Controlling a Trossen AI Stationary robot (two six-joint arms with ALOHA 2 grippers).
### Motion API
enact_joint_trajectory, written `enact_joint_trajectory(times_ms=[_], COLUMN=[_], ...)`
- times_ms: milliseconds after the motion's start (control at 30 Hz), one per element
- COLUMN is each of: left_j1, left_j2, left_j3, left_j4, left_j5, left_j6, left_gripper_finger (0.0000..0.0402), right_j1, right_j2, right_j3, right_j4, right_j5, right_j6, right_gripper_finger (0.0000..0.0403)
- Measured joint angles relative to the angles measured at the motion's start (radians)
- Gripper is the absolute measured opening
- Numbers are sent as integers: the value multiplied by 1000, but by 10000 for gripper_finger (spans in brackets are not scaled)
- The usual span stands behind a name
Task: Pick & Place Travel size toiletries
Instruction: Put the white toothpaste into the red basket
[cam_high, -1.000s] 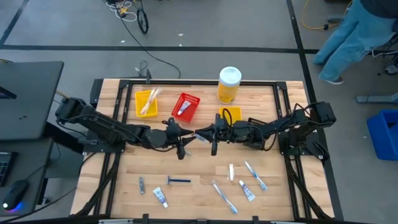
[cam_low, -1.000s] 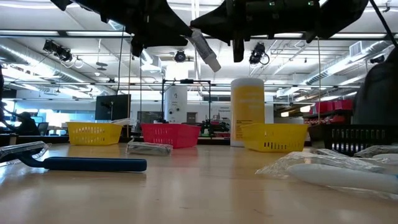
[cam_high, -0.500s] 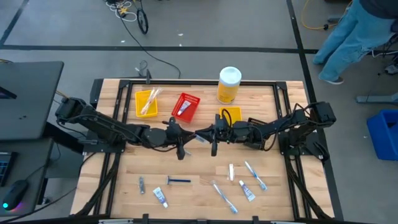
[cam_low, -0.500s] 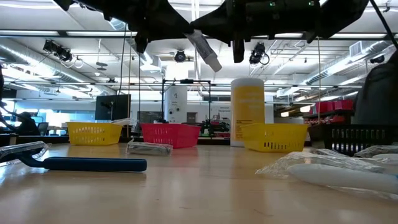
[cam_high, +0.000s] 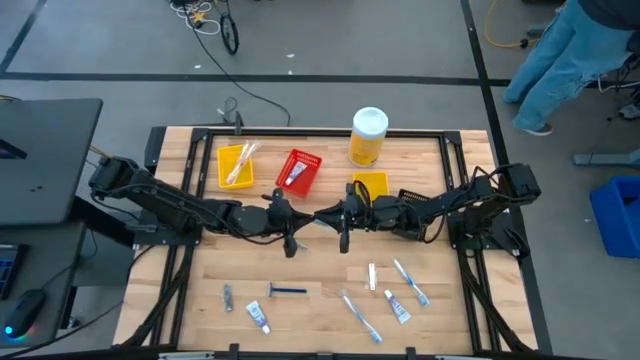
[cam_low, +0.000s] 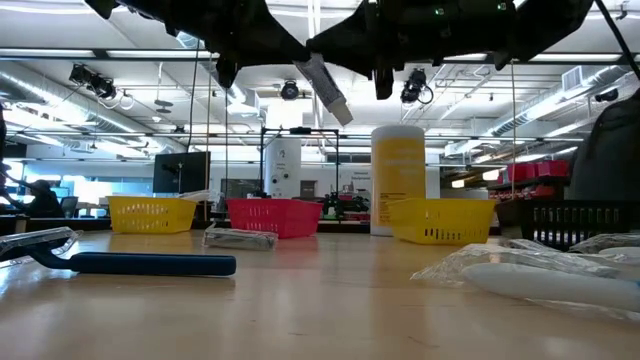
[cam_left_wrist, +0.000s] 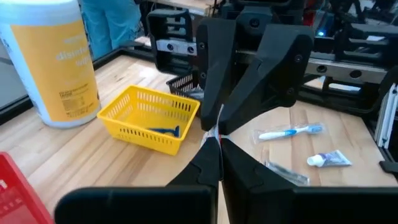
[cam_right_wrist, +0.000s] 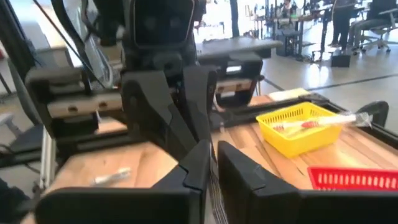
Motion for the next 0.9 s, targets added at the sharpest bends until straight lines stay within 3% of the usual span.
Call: enact_joint_trajectory(times_ms=[200,300,467,900], left_j1=[0,0,66,439], left_j2=[0,0,0,97], left_j3=[0,0,0,1], left_j4=[-101,-127,-135,-149], left_j5=[-51,-136,-239,-7], left_j6=[-47,-40,48,285], left_gripper_finger=[5,4,5,4], right_j1=[-5,-11,-14,-14], right_j2=[-34,-85,-153,-158], right_j3=[0,0,0,-2], right_j4=[-134,-251,-410,-524], right_j5=[80,147,149,133], right_j6=[-43,-35,43,46], right_gripper_finger=[111,143,183,225])
